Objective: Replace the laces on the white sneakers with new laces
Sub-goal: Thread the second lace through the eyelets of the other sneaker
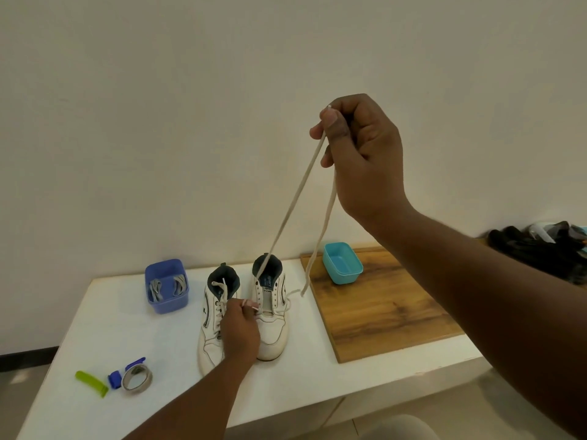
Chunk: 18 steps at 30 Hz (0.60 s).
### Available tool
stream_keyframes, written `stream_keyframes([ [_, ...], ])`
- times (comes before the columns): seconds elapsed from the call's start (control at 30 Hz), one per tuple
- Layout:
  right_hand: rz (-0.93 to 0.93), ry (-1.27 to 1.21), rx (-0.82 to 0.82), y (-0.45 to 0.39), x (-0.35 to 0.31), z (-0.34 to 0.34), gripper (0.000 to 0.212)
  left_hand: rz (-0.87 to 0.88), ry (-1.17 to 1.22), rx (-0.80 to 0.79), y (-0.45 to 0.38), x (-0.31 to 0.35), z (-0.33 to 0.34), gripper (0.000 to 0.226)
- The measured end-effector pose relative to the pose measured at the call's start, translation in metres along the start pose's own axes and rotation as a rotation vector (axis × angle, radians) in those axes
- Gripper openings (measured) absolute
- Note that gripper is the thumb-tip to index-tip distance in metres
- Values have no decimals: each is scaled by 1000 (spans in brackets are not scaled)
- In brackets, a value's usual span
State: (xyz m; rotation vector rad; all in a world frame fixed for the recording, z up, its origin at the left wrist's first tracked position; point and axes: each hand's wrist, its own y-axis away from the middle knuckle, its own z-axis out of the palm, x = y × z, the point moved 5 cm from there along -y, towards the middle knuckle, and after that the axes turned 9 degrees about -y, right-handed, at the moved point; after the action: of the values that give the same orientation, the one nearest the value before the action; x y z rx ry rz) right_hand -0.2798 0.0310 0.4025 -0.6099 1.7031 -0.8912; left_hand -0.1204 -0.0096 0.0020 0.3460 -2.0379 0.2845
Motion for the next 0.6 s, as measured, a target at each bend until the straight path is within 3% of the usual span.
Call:
stream_keyframes([
  [0.1, -13, -14, 46, -1, -1, -3, 14, 61, -14, -81, 4, 2, 4, 5],
  [0.2, -40, -37, 53, -2, -6, -3, 14, 144, -164, -148, 0, 0, 13, 10],
  [0.3, -58, -44, 23, -3, -10, -1, 14, 103, -162, -125, -4, 1, 10, 22],
  [0.47, -28, -56, 67, -10, -8, -7, 14, 1, -21, -17, -4, -3, 0, 15],
  [0.6, -10, -84, 134, -15, -7, -11, 15, 121, -62, -69, 1, 1, 1, 11],
])
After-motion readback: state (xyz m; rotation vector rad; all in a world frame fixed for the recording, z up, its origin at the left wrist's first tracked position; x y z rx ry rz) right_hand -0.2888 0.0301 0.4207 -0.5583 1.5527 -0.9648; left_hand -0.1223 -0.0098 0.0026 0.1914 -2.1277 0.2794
